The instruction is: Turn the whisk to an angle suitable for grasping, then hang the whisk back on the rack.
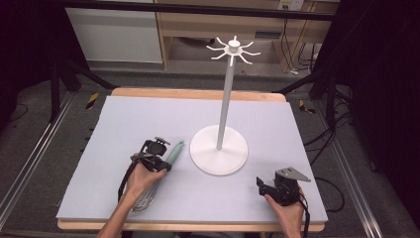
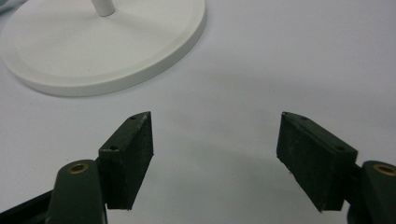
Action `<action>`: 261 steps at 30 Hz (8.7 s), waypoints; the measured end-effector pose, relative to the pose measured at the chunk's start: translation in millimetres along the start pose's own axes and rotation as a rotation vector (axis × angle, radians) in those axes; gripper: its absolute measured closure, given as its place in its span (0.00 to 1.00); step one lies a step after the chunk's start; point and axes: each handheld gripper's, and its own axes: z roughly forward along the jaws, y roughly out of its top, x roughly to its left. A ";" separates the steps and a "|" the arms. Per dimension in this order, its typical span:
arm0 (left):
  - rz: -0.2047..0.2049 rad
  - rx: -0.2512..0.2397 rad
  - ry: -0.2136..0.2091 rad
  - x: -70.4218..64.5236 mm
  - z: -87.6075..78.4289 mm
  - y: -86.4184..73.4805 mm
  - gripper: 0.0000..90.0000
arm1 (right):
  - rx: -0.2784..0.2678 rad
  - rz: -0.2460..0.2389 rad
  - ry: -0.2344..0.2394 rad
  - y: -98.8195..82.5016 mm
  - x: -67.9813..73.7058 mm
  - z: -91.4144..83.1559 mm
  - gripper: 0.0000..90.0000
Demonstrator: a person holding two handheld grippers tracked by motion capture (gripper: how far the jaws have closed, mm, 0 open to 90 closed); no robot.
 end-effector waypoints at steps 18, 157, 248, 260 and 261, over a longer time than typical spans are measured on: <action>0.003 -0.223 -0.065 -0.1 -54.0 -19.2 0.76 | -0.011 0.009 -0.006 -0.5 -1.8 -1.9 0.31; 0.238 -0.906 -0.208 -68.6 -180.9 60.0 0.76 | -0.094 0.017 -0.022 -1.3 -4.3 0.9 0.25; 0.266 -0.871 -0.204 -91.1 -147.1 109.5 0.76 | -0.083 0.029 -0.010 -1.9 -5.8 1.6 0.27; 0.279 -0.875 -0.197 -94.4 -145.4 108.9 0.75 | -0.078 0.032 -0.010 -2.5 -6.7 2.4 0.27; 0.280 -0.877 -0.196 -94.9 -145.1 108.8 0.74 | -0.078 0.033 -0.011 -2.5 -6.8 2.3 0.27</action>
